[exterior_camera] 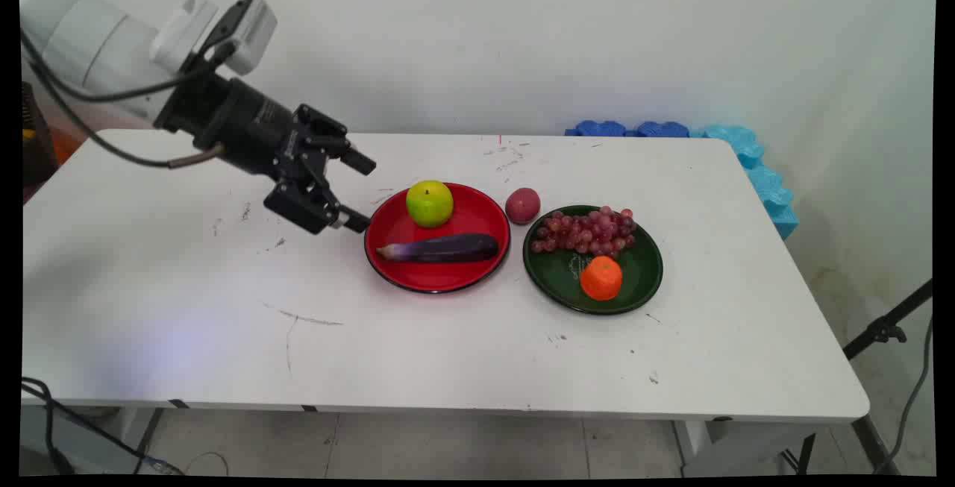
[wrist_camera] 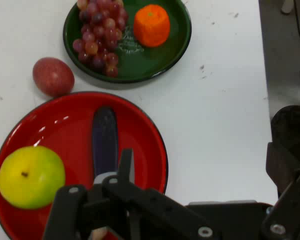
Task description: Pick up the mandarin from the green plate
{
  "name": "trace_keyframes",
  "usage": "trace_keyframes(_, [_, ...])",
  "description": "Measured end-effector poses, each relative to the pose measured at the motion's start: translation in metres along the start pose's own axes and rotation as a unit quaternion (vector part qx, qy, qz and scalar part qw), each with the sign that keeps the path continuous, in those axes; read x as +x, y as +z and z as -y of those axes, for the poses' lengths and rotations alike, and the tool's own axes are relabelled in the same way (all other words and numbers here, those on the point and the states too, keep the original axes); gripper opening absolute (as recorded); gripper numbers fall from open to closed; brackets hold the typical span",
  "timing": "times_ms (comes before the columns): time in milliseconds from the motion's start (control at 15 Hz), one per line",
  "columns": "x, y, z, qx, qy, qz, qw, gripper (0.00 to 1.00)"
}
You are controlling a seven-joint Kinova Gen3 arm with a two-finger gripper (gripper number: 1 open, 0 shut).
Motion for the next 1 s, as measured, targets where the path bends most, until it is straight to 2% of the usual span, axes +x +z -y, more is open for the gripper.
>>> trace_keyframes(267, [0.028, 0.0, 0.008, -0.013, 0.003, -0.001, 0.9999, 1.0])
trace_keyframes(533, [0.073, 0.013, 0.013, -0.02, 0.015, -0.003, 0.9997, 1.0])
trace_keyframes(800, [0.12, 0.047, 0.016, -0.009, 0.016, -0.006, 0.9998, 1.0])
trace_keyframes(1000, [0.153, 0.087, 0.016, 0.001, 0.02, -0.001, 0.9998, 1.0])
